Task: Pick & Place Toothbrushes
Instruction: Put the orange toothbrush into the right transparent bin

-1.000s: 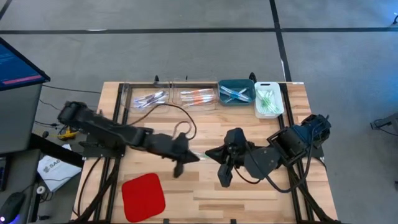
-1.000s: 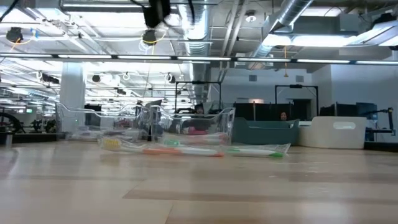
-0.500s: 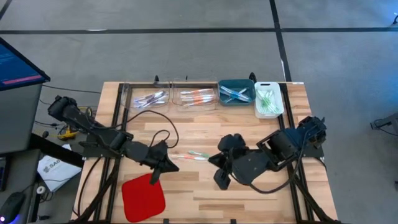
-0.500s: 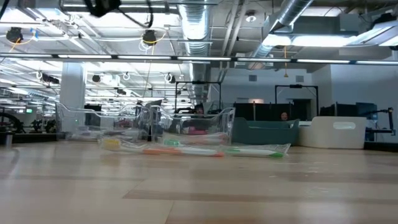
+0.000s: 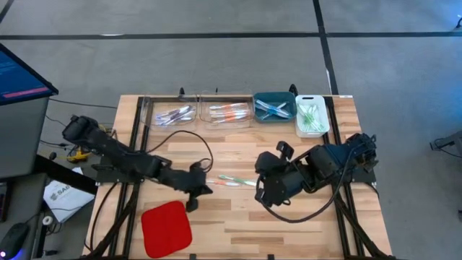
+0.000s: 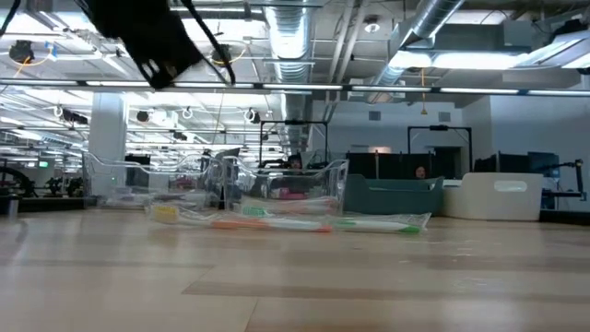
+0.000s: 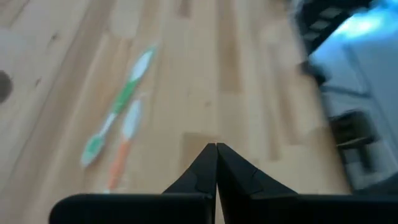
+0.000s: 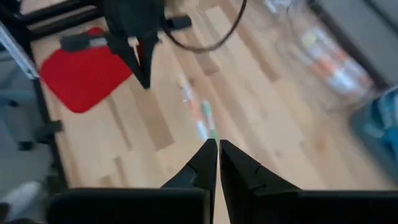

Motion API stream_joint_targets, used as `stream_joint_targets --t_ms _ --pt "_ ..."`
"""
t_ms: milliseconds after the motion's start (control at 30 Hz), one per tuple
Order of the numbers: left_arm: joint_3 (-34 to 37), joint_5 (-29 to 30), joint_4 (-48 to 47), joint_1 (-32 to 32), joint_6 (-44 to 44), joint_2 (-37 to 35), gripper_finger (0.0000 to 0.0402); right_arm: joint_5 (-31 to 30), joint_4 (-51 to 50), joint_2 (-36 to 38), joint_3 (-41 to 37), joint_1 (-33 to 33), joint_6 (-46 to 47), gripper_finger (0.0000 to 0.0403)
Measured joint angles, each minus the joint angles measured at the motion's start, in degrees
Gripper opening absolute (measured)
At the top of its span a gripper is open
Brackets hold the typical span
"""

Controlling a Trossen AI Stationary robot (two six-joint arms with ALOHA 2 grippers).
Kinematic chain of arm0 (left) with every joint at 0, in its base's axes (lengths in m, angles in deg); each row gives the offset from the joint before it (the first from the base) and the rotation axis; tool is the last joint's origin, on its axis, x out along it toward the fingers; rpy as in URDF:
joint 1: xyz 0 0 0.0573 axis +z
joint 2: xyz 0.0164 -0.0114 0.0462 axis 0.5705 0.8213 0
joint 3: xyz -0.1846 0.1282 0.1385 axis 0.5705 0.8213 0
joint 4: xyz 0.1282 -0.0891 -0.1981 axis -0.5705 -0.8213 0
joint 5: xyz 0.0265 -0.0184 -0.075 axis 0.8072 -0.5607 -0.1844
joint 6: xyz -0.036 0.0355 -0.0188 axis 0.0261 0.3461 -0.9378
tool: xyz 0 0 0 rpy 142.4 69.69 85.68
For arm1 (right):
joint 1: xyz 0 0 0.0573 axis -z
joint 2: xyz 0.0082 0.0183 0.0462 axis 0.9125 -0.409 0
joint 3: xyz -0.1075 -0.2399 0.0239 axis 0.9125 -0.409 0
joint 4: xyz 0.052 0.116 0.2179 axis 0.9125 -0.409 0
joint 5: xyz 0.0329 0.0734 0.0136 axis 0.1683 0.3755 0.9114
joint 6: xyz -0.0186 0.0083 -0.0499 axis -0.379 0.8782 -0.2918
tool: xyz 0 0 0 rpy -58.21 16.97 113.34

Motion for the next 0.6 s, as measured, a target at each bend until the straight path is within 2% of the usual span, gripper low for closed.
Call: stream_joint_targets --t_ms 167,333,400,500,600 --pt "0.0 -4.37 -0.22 5.34 6.52 7.61 0.0 -2.25 -0.01 0.02 0.0 0.56 -8.48 0.0011" --pt "-1.63 -7.15 -0.57 8.69 7.49 12.98 0.0 -6.53 0.12 0.74 -3.26 0.13 -8.83 0.001" --pt "-3.23 -7.19 -0.52 8.78 8.18 14.19 0.0 -7.21 1.05 2.41 -6.47 -0.86 -7.65 0.0009" --pt "-5.82 -6.66 -1.4 8.26 14.09 15.02 0.0 -9.37 5.42 6.17 -14.23 -3.0 -3.81 0.0007" --pt "-8.59 -1.13 -7.74 7.56 19.24 15.02 0.0 -9.73 18.75 11.71 -25.94 -4.4 -1.98 0.0005"
